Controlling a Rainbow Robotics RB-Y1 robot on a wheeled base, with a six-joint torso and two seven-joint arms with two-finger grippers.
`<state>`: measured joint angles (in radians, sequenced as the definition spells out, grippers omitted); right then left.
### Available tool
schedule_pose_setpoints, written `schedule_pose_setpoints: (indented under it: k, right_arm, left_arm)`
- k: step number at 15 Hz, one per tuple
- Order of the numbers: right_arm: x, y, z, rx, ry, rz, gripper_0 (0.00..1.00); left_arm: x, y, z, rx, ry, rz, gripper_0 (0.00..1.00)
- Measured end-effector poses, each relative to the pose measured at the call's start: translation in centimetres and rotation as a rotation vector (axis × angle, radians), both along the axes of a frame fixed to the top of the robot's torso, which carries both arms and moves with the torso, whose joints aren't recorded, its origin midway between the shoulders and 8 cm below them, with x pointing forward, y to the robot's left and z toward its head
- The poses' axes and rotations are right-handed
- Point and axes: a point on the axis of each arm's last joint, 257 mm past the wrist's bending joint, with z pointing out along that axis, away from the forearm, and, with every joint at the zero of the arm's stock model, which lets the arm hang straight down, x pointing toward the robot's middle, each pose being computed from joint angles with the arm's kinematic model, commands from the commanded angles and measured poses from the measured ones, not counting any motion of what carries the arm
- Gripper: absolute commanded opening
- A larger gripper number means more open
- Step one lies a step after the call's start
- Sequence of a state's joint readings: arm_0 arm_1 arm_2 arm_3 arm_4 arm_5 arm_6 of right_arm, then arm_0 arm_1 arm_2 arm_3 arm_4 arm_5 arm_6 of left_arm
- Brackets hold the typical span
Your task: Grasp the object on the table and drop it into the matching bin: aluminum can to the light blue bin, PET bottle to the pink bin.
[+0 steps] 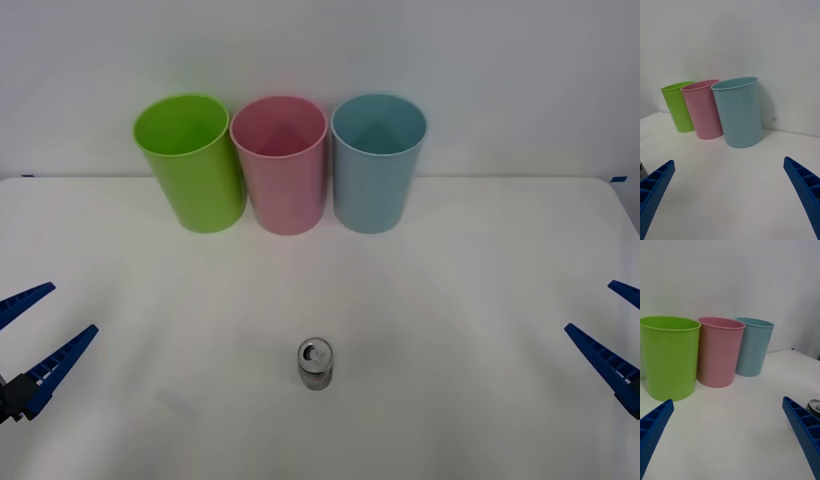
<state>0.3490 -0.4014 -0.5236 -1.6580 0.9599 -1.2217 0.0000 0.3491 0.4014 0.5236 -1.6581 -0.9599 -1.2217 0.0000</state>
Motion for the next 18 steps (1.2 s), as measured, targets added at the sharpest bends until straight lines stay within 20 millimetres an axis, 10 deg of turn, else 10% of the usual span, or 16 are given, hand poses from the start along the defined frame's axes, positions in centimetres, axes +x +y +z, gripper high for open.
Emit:
schedule_pose_setpoints:
  k: [10, 18]
  right_arm:
    - [-1.3, 2.7, -0.1, 0.007, 0.003, 0.098, 1.0]
    - [-2.6, 4.9, -4.1, -0.041, 0.079, 0.232, 1.0]
  left_arm:
    - [0.0, 0.0, 0.0, 0.0, 0.0, 0.0, 1.0]
    - [0.0, 0.0, 0.0, 0.0, 0.0, 0.0, 1.0]
